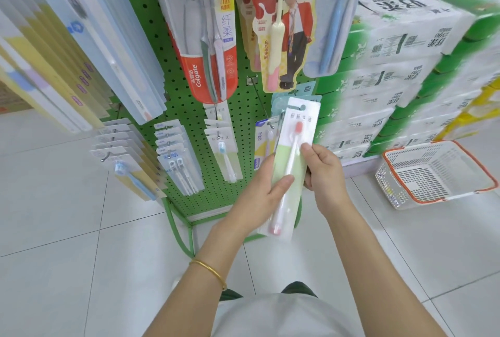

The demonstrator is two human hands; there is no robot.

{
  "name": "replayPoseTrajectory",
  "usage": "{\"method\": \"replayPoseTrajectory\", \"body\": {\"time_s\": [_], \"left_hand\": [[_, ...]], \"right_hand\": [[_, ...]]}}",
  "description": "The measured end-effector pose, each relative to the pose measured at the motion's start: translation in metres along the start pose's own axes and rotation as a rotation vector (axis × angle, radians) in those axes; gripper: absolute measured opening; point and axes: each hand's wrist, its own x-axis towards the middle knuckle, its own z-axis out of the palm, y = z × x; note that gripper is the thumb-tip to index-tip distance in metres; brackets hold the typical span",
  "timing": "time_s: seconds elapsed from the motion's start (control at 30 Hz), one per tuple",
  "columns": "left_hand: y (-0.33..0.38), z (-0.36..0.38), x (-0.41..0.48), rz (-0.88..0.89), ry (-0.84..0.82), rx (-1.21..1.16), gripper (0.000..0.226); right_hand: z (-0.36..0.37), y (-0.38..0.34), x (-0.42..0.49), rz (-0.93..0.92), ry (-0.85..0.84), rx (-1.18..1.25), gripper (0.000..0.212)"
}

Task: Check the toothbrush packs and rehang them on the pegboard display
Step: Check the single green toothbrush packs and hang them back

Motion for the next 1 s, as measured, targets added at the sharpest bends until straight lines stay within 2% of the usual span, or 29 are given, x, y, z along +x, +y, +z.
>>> {"method": "replayPoseTrajectory", "body": {"time_s": [0.07,0.13,0.3,0.43,0.53,0.6,0.7,0.83,0.9,1.0], "left_hand": [[-0.002,-0.002,-0.004,0.008,-0.063,0.014,0.047],[-0.004,-0.002,-0.008,-0.03,-0.096,0.034,0.062],[0.002,0.0,-0.014,-0.02,-0.093,0.233,0.089],[0.005,0.002,-0.021,0.035,-0.088,0.565,0.092],[0.004,0.002,-0.023,0.066,-0.021,0.64,0.082],[0.003,-0.002,-0.023,0.058,0.014,0.503,0.077],[0.009,-0.009,-0.025,-0.012,0.004,0.127,0.067],[0.015,-0.009,-0.027,-0.089,-0.027,-0.257,0.05],[0.012,-0.009,-0.027,-0.149,-0.02,-0.315,0.035],[0.007,-0.011,-0.026,-0.19,0.011,-0.198,0.021]], "right_hand": [[-0.005,0.003,0.003,-0.014,0.064,0.009,0.035],[-0.01,0.007,0.007,-0.04,0.131,-0.007,0.037],[-0.013,0.015,0.01,-0.062,0.288,0.011,0.041],[-0.008,0.017,0.008,-0.074,0.374,0.007,0.047],[-0.004,0.013,0.001,-0.087,0.34,0.057,0.045],[-0.003,0.01,-0.004,-0.086,0.309,0.112,0.039],[-0.003,0.012,-0.004,-0.031,0.281,0.194,0.038],[-0.005,0.018,-0.001,-0.033,0.21,0.224,0.019],[-0.005,0.02,-0.001,-0.064,0.16,0.211,0.022],[-0.002,0.019,-0.004,-0.051,0.098,0.145,0.027]]}}
